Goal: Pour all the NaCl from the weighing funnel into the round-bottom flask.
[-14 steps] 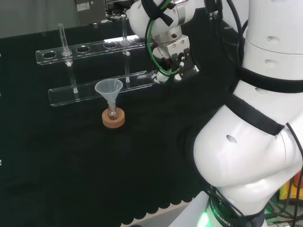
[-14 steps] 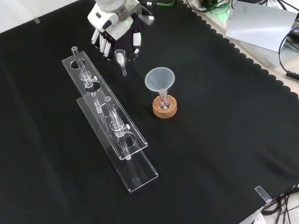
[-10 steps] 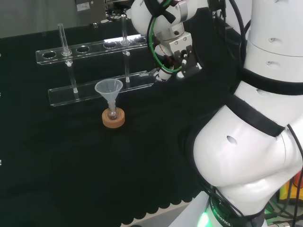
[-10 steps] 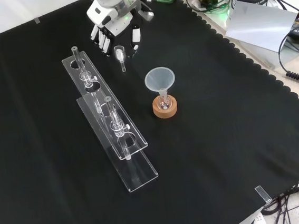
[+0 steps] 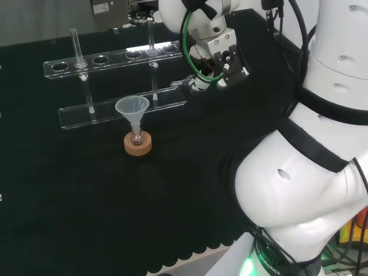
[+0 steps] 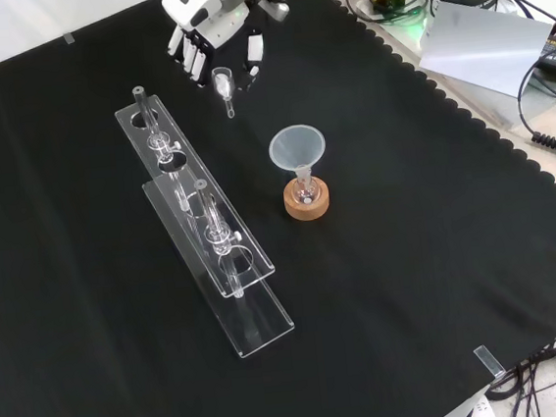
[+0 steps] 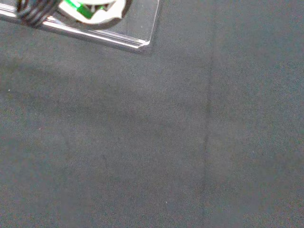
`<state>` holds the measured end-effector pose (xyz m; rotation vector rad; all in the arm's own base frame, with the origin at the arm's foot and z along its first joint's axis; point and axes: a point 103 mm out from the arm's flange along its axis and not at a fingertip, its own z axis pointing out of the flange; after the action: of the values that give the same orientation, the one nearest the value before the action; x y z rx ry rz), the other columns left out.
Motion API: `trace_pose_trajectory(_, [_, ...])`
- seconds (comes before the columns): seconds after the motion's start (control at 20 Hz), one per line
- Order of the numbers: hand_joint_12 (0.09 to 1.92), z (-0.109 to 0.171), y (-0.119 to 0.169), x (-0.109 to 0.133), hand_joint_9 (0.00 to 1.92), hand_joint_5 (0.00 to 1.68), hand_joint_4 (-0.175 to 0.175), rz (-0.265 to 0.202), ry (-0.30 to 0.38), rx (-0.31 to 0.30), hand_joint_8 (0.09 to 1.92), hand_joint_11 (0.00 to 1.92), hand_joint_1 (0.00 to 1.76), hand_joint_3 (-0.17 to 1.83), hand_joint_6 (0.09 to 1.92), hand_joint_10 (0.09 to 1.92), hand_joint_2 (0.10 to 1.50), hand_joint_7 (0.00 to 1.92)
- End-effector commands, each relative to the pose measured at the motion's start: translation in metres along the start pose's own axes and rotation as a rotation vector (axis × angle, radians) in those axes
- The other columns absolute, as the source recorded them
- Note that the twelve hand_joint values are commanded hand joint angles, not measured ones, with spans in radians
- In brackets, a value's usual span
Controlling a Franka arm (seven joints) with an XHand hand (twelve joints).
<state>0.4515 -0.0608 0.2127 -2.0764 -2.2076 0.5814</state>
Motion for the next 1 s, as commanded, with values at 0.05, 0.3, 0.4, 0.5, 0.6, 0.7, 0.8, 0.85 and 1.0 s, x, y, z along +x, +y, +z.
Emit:
trace_pose_trajectory(0.05, [1.26,-0.025,-0.009,0.003,1.02,1.04,0.117,-0.001,-0.029,0.011,0.75,0.56,1.07,0.74,1.11,0.56,0.74,0.80])
trace_pose_trajectory(0.3, [1.26,-0.042,-0.016,0.014,1.02,1.04,0.121,-0.015,-0.051,0.006,0.75,0.56,1.07,0.74,1.11,0.56,0.74,0.80])
trace_pose_trajectory(0.4, [1.26,-0.047,-0.019,0.020,1.02,1.04,0.122,-0.022,-0.058,0.006,0.75,0.56,1.07,0.74,1.11,0.56,0.73,0.80])
trace_pose_trajectory(0.5, [1.26,-0.051,-0.021,0.026,1.02,1.04,0.123,-0.034,-0.063,0.005,0.75,0.56,1.07,0.74,1.11,0.56,0.73,0.81])
trace_pose_trajectory(0.6, [1.26,-0.053,-0.023,0.033,1.02,1.04,0.125,-0.046,-0.072,0.006,0.75,0.56,1.07,0.74,1.11,0.56,0.73,0.81])
trace_pose_trajectory(0.7, [1.26,-0.057,-0.024,0.042,1.02,1.04,0.125,-0.058,-0.082,0.009,0.75,0.56,1.07,0.74,1.11,0.56,0.73,0.81])
trace_pose_trajectory(0.8, [1.26,-0.061,-0.025,0.049,1.02,1.04,0.126,-0.069,-0.092,0.012,0.75,0.56,1.07,0.74,1.11,0.56,0.73,0.81])
trace_pose_trajectory(0.85, [1.26,-0.063,-0.026,0.053,1.02,1.04,0.127,-0.071,-0.096,0.014,0.75,0.56,1.07,0.74,1.11,0.56,0.73,0.81])
trace_pose_trajectory(1.0, [1.26,-0.064,-0.029,0.065,1.02,1.04,0.128,-0.088,-0.104,0.014,0.74,0.56,1.07,0.74,1.11,0.56,0.73,0.81])
